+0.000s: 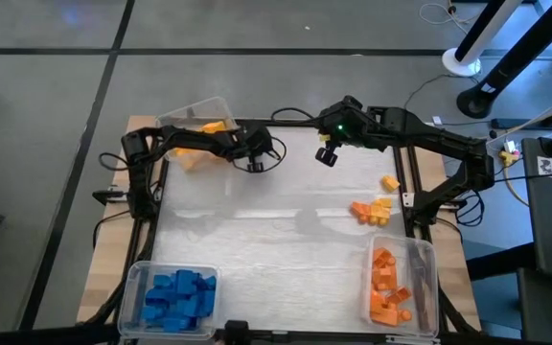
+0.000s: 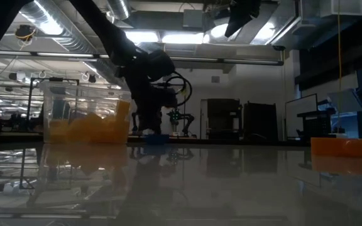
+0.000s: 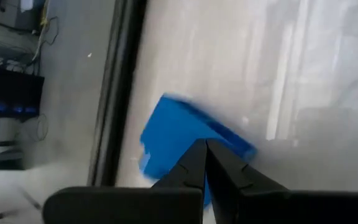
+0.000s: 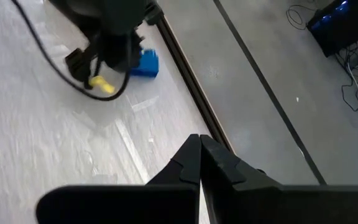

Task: Sort blocks
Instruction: Put the blue game piece into the bottom left transparent bin

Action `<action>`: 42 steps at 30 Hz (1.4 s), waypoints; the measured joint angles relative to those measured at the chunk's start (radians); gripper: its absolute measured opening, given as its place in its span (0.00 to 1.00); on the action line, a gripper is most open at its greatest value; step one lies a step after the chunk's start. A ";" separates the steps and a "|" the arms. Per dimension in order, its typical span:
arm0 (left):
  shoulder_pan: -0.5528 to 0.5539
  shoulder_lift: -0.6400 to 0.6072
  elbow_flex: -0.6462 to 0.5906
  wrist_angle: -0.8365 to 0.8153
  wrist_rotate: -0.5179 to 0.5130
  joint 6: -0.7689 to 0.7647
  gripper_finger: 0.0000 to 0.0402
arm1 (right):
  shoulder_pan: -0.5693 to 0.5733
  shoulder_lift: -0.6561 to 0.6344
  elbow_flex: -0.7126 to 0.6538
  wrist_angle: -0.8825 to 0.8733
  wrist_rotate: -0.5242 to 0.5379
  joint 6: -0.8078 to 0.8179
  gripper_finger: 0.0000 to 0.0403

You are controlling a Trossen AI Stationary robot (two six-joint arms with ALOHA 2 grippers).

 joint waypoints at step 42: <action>-0.524 -0.145 -0.005 -0.218 -0.036 -0.075 0.26 | 0.000 0.000 0.000 -0.003 -0.125 0.000 0.02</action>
